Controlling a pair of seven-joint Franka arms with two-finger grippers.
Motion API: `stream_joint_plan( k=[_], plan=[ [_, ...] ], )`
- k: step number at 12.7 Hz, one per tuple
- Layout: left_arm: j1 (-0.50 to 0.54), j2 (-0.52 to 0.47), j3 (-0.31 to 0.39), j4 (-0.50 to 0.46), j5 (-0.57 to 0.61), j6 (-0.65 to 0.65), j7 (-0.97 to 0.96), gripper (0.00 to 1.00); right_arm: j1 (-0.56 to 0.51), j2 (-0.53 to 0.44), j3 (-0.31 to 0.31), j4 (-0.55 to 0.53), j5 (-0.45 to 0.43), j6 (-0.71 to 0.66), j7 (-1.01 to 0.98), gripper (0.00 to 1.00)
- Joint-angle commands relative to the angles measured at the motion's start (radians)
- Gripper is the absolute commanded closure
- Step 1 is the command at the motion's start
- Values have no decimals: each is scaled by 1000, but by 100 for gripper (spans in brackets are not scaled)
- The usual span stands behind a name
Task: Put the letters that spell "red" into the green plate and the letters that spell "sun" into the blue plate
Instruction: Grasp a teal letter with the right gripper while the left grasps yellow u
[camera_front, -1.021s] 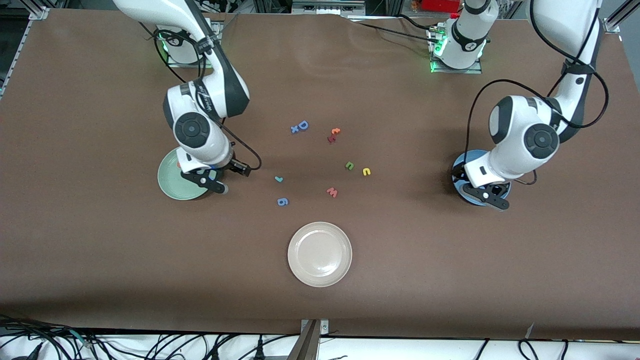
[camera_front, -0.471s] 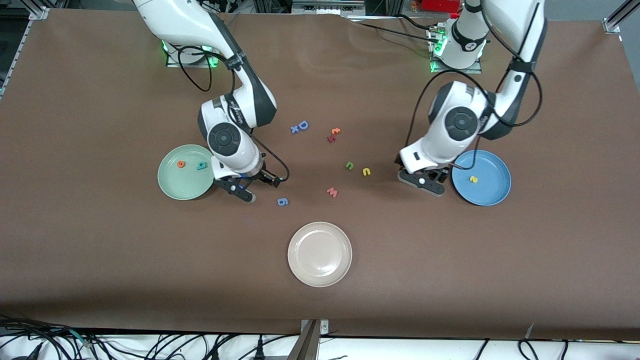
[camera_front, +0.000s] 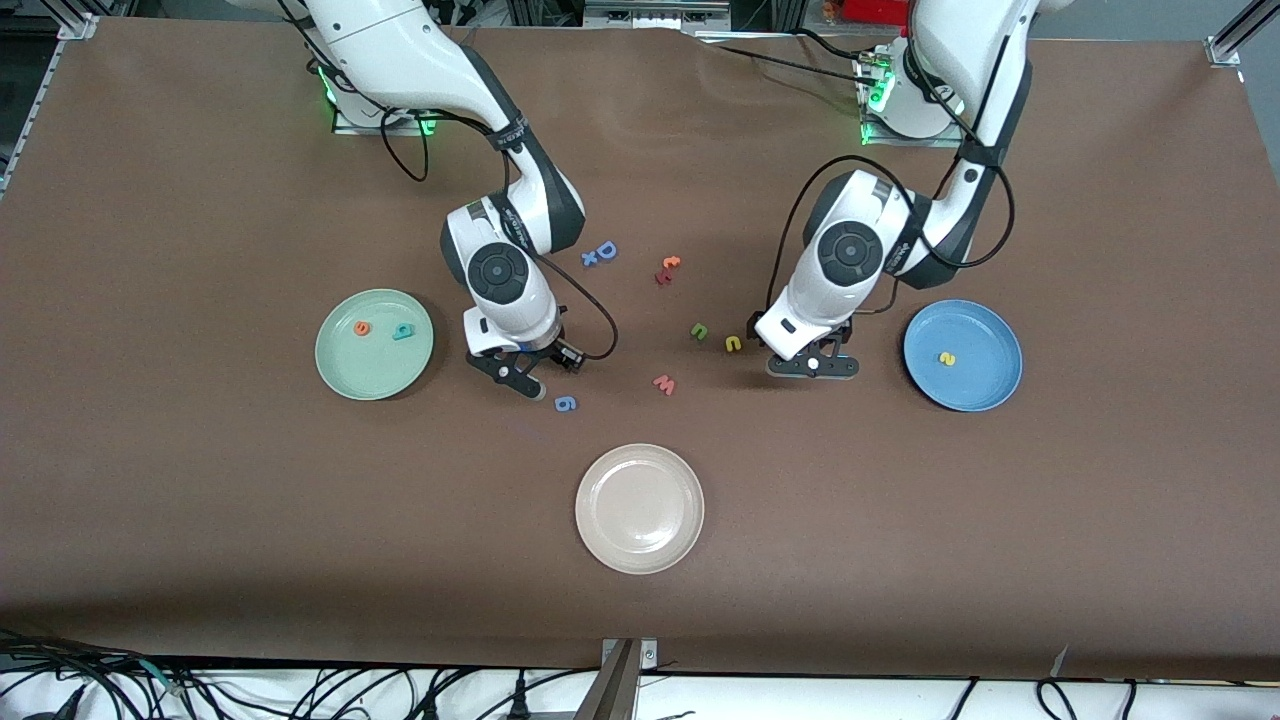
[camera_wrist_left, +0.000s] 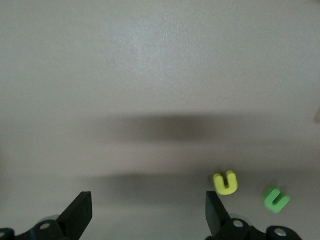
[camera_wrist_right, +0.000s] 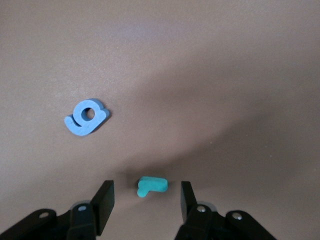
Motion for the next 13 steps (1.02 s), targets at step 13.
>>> stream_joint_plan(
  k=[13],
  plan=[
    [-91, 152, -6, 107, 15, 19, -302, 1, 21, 36, -7, 1, 17, 16, 20, 49]
  ],
)
